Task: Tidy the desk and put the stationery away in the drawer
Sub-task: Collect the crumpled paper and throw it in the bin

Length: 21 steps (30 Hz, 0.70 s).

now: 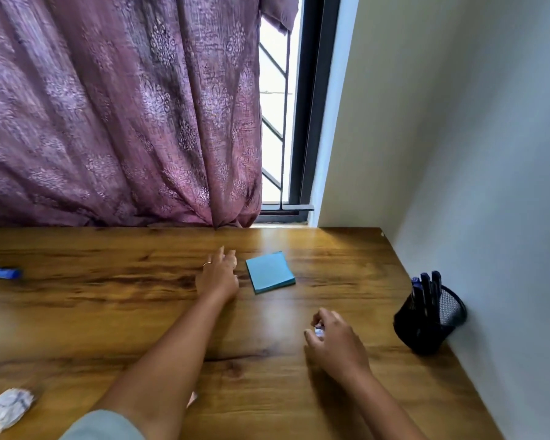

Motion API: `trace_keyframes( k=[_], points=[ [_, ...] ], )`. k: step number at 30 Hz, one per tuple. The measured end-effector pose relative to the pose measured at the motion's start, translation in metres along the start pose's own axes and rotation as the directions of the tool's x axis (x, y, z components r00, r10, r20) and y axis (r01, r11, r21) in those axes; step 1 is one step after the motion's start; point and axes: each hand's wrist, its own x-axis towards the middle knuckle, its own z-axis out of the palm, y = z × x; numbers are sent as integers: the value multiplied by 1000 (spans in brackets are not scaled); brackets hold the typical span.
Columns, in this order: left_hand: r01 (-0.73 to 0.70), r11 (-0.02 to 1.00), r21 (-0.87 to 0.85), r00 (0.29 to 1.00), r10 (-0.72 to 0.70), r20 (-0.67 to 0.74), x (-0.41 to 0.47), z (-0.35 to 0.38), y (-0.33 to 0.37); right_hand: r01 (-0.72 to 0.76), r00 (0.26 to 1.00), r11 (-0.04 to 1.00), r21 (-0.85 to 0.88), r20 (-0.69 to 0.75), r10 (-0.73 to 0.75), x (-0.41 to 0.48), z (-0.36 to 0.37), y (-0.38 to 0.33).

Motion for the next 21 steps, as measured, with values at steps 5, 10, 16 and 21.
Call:
trace_keyframes(
  k=[5, 10, 16, 21],
  points=[
    [-32, 999, -7, 998, 31, -47, 15, 2, -14, 69, 998, 997, 32, 9, -70, 17, 6, -16],
    [-44, 975, -217, 990, 14, -138, 1, -13, -47, 120, 991, 990, 75, 42, -124, 23, 30, -62],
    [15, 834, -551, 958, -169, -230, -60, -63, -141, 270, 944, 956, 114, 164, -286, -2, 79, -175],
    [136, 669, -731, 925, -351, -148, -107, -110, -262, 440, 822, 896, 61, 376, -429, -51, 128, -280]
  ],
)
